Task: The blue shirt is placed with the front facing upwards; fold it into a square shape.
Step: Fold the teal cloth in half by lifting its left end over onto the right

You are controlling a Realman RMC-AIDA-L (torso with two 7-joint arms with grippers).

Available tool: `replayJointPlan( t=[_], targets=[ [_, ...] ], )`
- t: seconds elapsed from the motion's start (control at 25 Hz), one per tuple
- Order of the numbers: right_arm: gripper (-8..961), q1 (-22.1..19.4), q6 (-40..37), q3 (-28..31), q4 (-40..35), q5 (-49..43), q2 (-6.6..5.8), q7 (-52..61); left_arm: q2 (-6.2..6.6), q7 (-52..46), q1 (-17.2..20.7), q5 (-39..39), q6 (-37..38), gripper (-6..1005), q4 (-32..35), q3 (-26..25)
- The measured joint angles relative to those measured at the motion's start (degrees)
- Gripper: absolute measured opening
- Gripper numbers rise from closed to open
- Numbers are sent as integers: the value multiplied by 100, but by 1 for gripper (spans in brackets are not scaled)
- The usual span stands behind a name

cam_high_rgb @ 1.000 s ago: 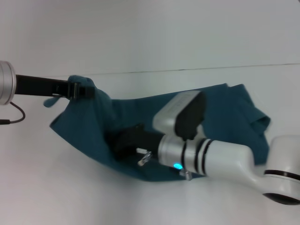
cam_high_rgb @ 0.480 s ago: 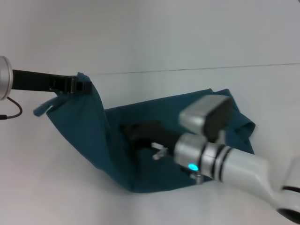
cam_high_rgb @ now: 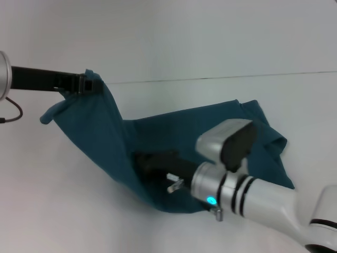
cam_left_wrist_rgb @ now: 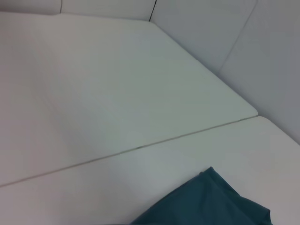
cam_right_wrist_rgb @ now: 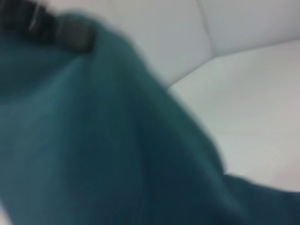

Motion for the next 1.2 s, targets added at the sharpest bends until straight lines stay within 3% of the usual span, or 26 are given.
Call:
replayJointPlan(
  t=[0.44, 0.56, 0.68, 0.88, 1.2],
  targets=[
    [47, 717, 856, 315, 678, -587, 32, 12, 0, 9, -83, 0, 81, 33, 204, -74],
    [48, 468, 798, 528, 709, -600, -24, -17, 3, 22, -90, 0, 80, 33, 206, -81],
    [50, -55, 432, 731, 586, -605, -90, 3, 15, 33, -92, -1, 81, 33, 203, -121],
    [52, -670, -121, 963, 339, -606, -72, -10, 18, 42, -82, -82, 87, 33, 208, -134],
    [56, -466, 265, 950, 550, -882, -3, -9, 0, 47, -98, -196, 160, 34, 344, -124]
  ],
)
